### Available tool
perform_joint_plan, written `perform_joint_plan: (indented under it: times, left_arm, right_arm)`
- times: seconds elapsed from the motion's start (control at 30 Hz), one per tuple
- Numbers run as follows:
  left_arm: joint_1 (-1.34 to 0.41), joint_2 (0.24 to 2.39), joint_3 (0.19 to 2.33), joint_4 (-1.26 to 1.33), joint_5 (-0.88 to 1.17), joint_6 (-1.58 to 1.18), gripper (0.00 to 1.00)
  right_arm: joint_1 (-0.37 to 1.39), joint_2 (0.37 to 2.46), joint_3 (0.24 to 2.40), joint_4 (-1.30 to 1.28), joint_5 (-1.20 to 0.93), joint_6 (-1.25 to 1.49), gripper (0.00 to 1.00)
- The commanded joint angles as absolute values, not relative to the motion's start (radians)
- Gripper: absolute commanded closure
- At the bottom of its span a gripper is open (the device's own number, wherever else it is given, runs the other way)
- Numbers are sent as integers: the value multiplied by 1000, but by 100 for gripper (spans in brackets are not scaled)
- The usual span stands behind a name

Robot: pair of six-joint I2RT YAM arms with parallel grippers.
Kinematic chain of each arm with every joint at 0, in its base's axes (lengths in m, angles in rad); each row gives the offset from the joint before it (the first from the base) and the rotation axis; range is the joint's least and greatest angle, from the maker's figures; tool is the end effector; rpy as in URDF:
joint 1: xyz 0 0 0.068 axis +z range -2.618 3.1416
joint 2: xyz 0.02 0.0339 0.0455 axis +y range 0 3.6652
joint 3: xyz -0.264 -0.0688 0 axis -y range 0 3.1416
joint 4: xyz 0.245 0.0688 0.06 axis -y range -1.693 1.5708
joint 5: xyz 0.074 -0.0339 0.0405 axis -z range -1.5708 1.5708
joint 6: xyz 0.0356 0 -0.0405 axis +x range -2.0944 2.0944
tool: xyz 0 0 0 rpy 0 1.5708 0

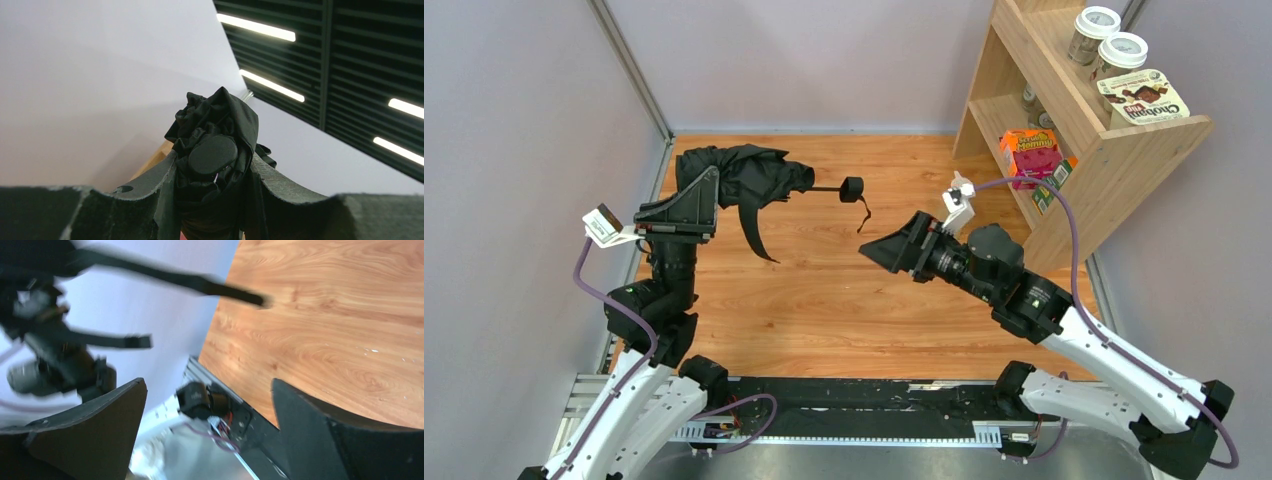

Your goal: Put away the umbrella

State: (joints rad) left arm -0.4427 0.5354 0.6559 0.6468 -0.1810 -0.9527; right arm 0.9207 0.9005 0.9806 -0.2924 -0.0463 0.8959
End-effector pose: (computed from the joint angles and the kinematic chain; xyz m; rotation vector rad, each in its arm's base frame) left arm 0.0998 -0.0402 0.4129 -0.3943 0.7851 -1.2394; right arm 0.1213 0.1622 0.3767 -0.0620 1.9931 1.2976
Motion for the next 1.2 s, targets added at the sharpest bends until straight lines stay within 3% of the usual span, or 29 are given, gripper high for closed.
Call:
perform_joint_plan:
  times: [0.0, 0.2, 0.3, 0.63, 0.93, 1.17]
  left_arm:
    - [-439, 572, 709, 859, -210, -1107, 100]
    - [-437, 588, 698, 891, -160, -1167, 100]
    - [-439, 588, 681, 913, -156, -1173, 100]
    - [-439, 618, 666, 976, -124, -1147, 100]
    - [-437, 653, 660, 1032, -92, -1161, 100]
    - [-439, 643, 652, 1028, -95, -1155, 100]
  right_arm:
    - [812, 863, 823, -105, -40, 1309, 0]
    - [762, 1138, 827, 378, -527, 1740, 2]
    - [794, 1280, 903, 598, -644, 1934, 4]
    - [1012, 1505, 988, 900, -640, 2339, 18]
    - [1054, 1517, 976, 883, -539, 2402, 28]
    - [1037, 1476, 879, 977, -400, 2427, 27]
